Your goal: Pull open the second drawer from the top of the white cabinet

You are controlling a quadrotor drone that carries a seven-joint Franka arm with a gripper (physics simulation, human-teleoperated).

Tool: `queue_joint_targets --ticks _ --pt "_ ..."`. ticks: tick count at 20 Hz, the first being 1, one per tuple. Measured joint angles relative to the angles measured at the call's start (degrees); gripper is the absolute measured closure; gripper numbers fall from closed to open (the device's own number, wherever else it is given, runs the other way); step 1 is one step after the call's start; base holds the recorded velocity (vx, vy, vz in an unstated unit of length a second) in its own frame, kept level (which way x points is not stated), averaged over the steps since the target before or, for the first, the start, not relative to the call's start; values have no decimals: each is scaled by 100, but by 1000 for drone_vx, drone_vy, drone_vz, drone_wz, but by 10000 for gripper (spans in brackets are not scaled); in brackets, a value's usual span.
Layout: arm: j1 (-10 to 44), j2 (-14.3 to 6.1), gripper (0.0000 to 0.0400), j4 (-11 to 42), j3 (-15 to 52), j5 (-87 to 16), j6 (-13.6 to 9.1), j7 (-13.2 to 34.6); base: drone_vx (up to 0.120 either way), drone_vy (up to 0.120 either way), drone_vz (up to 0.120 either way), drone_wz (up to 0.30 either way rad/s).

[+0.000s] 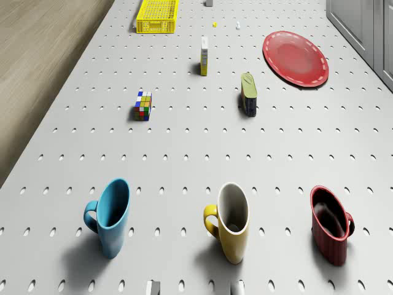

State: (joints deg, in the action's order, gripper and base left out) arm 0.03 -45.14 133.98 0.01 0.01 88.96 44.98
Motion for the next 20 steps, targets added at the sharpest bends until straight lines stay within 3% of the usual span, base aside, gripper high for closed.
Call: queue_joint_targets --ticks 3,6,7,9,14,17,20 --pt "9 43 63 -362 4 3 -305 -5 0 0 0 0" --pt "16 145 83 -733 8 6 -561 -9 0 -107 0 0" --pt "-6 187 86 -855 -108 199 -640 -28 0 -120 0 0" --pt "-197 264 88 -951 -982 1481 -790 -285 60 -120 0 0" --pt "-767 287 91 -490 -2709 4021 -988 -698 120 -120 88 0" --pt "-1059 217 95 -161 -3269 4859 -988 -814 120 -120 120 0" --pt "-1298 129 97 75 -3616 5340 -941 -875 120 -120 0 0"
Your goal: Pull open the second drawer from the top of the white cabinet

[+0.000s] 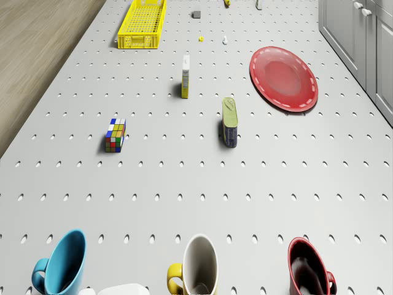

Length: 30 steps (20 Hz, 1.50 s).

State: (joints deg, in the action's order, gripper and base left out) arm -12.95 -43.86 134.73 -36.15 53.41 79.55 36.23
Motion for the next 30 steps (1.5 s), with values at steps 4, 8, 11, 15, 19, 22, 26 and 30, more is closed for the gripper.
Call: queue_joint_targets --ticks 4,8,11,15,19,22,26,30 --pt "-254 -123 99 193 -283 312 97 -26 120 -120 0 0" --pt "-461 -242 99 299 -461 424 211 -13 120 -120 0 0" --pt "-597 -329 100 347 -558 440 299 13 120 -120 0 0" --pt "-761 -443 100 388 -661 416 418 59 120 -120 0 0" --pt "-912 -553 100 415 -745 364 534 113 120 -120 0 0" --pt "-1018 -635 100 431 -800 317 620 156 120 -120 0 0" --pt "-1153 -741 100 448 -866 249 731 215 120 -120 0 0" --pt "-1279 -845 100 463 -925 177 838 275 120 -40 0 0"
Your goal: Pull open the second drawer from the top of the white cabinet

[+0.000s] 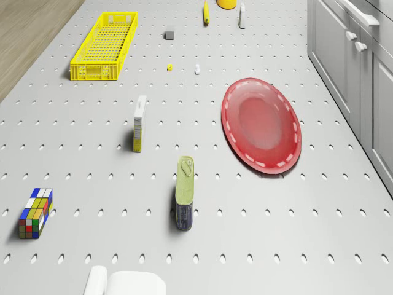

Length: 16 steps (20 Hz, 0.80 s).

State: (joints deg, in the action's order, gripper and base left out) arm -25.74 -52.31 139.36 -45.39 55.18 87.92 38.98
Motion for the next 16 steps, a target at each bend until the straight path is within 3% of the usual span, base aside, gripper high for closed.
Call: queue_joint_targets --ticks 2,16 --pt "-60 -51 100 7 -27 -36 52 30 120 -40 0 0" --pt "-437 -388 100 51 -186 -282 383 233 120 -120 0 0"
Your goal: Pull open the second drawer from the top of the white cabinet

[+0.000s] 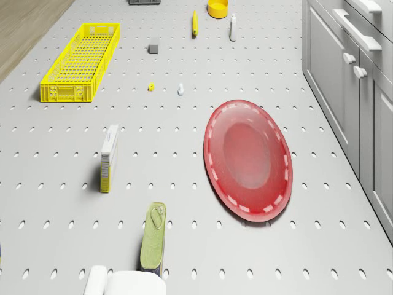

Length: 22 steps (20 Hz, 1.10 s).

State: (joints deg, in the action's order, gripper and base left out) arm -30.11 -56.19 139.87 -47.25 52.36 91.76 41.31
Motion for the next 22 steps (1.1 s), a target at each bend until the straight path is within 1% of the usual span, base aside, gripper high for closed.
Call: queue_joint_targets --ticks 4,22 --pt "-93 -89 100 11 -36 -67 84 55 120 -10 0 0" --pt "-444 -442 100 57 -164 -337 408 280 120 -120 0 0"
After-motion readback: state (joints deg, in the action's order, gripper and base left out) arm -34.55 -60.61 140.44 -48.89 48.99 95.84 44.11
